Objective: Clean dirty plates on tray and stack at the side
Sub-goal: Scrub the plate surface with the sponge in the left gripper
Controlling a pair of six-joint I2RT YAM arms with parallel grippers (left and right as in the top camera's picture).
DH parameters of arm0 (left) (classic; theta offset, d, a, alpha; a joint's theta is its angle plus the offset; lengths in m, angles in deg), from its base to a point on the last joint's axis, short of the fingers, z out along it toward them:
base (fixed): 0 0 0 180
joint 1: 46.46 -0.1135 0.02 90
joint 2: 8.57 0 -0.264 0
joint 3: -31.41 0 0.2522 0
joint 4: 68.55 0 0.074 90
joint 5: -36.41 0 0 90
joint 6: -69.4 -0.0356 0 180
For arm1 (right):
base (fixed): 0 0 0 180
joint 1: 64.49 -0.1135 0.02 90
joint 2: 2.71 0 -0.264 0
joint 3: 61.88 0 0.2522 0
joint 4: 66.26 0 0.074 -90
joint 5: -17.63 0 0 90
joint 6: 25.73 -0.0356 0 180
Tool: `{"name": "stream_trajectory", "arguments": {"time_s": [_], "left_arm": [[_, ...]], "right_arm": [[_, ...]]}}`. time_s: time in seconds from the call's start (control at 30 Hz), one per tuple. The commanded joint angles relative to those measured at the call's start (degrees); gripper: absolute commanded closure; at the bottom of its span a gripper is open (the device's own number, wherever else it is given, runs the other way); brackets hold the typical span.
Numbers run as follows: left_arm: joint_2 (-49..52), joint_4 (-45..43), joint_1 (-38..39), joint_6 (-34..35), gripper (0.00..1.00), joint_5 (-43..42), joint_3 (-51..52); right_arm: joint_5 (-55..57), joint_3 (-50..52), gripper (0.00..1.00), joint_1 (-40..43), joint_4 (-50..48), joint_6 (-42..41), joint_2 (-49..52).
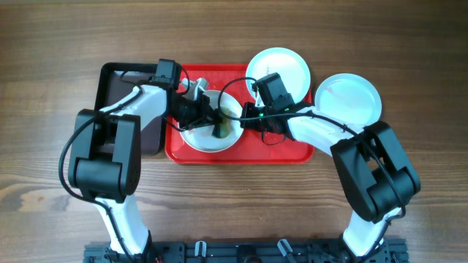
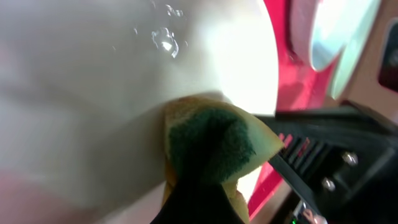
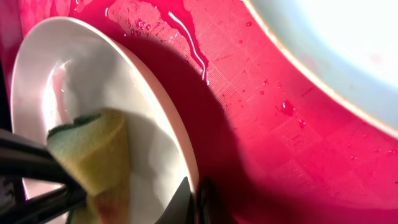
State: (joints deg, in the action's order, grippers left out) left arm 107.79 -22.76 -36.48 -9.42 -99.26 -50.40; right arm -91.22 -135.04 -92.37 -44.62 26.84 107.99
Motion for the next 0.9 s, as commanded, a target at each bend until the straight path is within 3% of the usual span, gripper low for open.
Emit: {"name": "stream_trajectory", "arguments": {"time_s": [0.0,0.17,0.4,0.63,0.77,0.87], "left_arm": [[1.0,-0.2,0.1,-5.0,0.96,-7.7,0.7],[1.0,-5.0,3.2,-3.4,0.96,-5.0,0.7],[1.0,-10.0,7.5,11.2,0.96,13.0,0.7],[1.0,-10.2,7.5,18.6,0.96,20.7,0.7],[1.0,-11.3,5.7,19.6,0.96,26.6,0.2],[1.0,-11.0,5.1,19.5,0.96,36.4,-0.6]], "right_arm": [[0.8,0.5,0.96,0.5,-0.2,-0.3,1.5],[0.8,0.5,0.96,0.5,-0.2,-0.3,1.5],[0.8,0.5,0.96,0.5,-0.2,-0.3,1.5],[0.8,0.5,0.96,0.5,-0.2,-0.3,1.5],[0.8,0.5,0.96,0.5,-0.2,-0.3,1.5],[0.7,0.5,0.96,0.5,-0.2,-0.3,1.5]]}}
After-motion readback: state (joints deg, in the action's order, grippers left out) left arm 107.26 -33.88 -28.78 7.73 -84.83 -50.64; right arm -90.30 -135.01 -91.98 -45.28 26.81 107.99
